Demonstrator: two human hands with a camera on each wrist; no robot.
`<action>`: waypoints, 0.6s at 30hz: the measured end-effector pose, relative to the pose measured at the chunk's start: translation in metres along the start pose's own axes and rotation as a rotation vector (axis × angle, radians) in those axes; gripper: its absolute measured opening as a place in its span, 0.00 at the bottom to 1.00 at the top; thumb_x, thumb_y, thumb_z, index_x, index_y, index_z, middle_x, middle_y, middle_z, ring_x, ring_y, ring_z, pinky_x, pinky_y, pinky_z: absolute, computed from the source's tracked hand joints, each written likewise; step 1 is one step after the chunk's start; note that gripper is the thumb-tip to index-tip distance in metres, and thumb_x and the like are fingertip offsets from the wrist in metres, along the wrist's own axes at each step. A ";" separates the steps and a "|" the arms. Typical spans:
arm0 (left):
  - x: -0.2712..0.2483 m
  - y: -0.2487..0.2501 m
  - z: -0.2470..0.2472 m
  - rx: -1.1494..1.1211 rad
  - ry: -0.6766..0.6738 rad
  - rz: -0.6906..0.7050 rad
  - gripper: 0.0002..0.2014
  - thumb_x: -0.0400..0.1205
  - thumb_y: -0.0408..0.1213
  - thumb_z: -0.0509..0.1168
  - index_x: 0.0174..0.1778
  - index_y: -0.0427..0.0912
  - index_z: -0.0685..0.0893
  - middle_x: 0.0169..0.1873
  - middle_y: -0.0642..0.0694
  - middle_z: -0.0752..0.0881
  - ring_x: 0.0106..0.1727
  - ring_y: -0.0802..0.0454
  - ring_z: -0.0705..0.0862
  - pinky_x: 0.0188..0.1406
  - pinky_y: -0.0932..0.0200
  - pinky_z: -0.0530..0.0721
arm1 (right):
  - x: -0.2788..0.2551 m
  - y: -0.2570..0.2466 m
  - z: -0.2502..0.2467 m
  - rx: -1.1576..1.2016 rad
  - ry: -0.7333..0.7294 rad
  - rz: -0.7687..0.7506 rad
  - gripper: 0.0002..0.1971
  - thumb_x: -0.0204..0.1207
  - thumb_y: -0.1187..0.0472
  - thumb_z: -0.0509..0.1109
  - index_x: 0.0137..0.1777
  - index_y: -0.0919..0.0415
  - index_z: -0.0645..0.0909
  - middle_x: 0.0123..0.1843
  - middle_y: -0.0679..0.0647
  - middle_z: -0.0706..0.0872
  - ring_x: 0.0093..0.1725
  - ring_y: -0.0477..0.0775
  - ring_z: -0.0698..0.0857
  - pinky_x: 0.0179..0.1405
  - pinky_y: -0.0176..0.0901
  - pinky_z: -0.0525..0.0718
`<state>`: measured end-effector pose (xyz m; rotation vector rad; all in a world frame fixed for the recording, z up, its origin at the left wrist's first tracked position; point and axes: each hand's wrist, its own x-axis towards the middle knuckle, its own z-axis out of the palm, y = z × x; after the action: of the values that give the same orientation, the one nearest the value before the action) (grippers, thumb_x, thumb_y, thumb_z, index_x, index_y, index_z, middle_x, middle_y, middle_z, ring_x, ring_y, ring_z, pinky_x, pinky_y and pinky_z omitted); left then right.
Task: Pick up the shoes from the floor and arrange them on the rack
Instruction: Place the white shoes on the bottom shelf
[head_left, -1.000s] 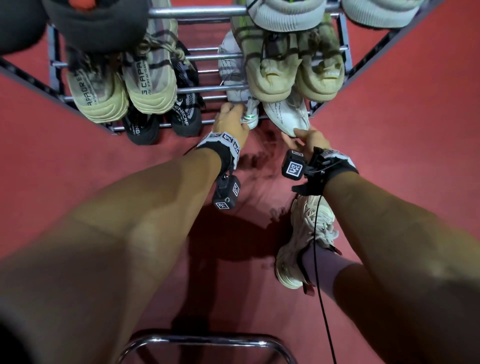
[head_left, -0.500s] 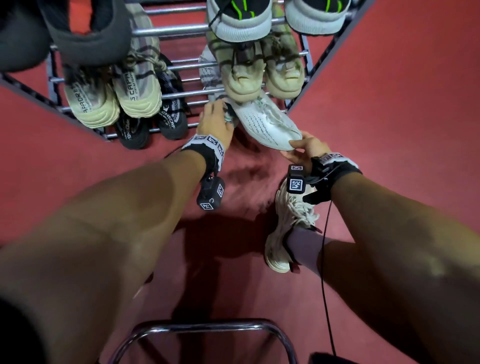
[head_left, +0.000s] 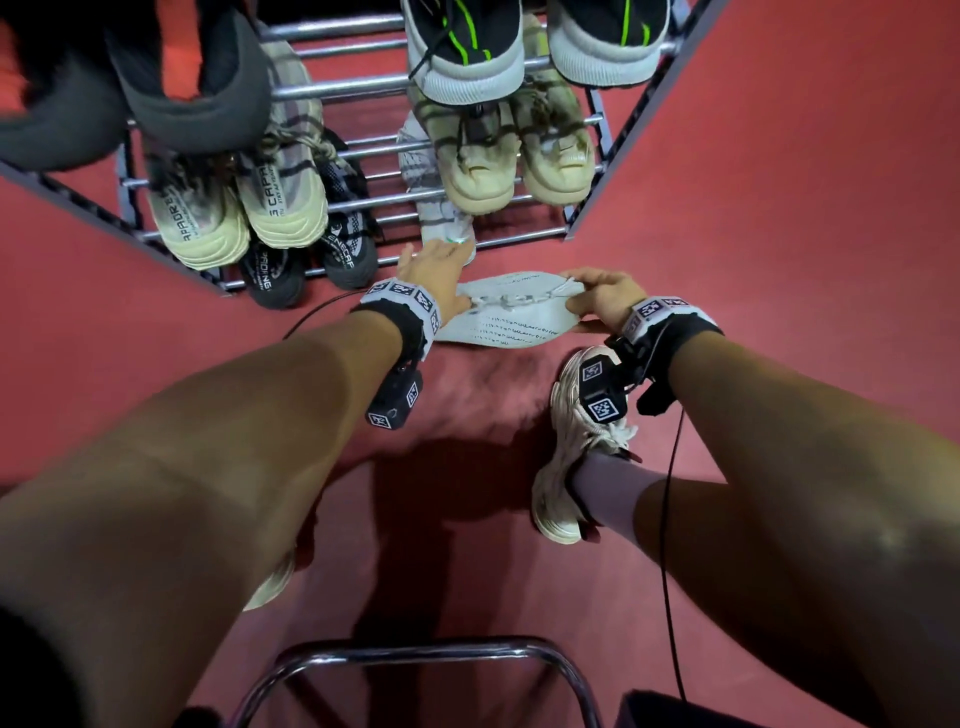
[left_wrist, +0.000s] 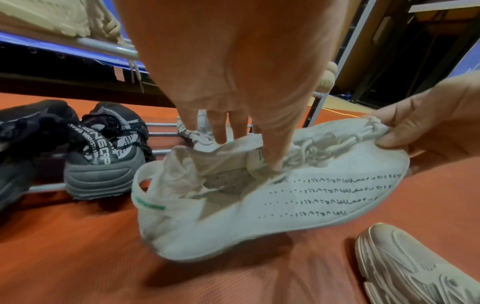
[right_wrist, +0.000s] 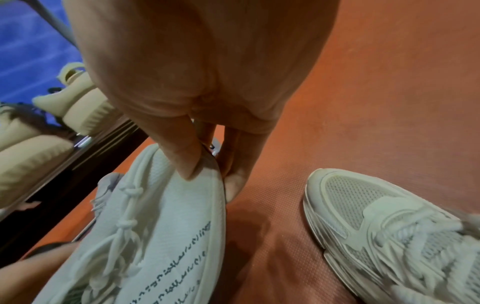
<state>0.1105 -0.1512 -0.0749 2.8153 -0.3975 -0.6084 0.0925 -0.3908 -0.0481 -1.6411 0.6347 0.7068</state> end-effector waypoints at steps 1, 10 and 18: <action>0.000 -0.001 0.000 0.006 -0.070 0.001 0.34 0.80 0.44 0.67 0.82 0.47 0.63 0.76 0.42 0.74 0.76 0.42 0.71 0.79 0.41 0.64 | 0.001 -0.002 0.001 -0.023 -0.016 -0.003 0.24 0.75 0.81 0.60 0.61 0.56 0.82 0.44 0.50 0.86 0.39 0.48 0.84 0.23 0.35 0.86; -0.018 -0.002 -0.002 -0.040 -0.199 -0.040 0.16 0.85 0.43 0.57 0.66 0.52 0.81 0.61 0.43 0.86 0.61 0.38 0.83 0.52 0.52 0.78 | 0.011 -0.018 0.021 -0.318 -0.091 -0.182 0.23 0.76 0.84 0.56 0.64 0.65 0.81 0.45 0.59 0.83 0.52 0.61 0.81 0.37 0.43 0.88; -0.013 0.005 0.005 -0.188 -0.275 -0.228 0.15 0.86 0.39 0.56 0.58 0.40 0.86 0.56 0.39 0.88 0.53 0.39 0.84 0.54 0.50 0.81 | 0.012 -0.040 0.040 -1.212 0.060 -0.618 0.30 0.74 0.68 0.66 0.77 0.51 0.73 0.73 0.58 0.76 0.72 0.64 0.75 0.68 0.57 0.79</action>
<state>0.0959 -0.1521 -0.0730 2.6210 -0.0586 -1.0292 0.1260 -0.3452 -0.0362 -2.7735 -0.4138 0.5826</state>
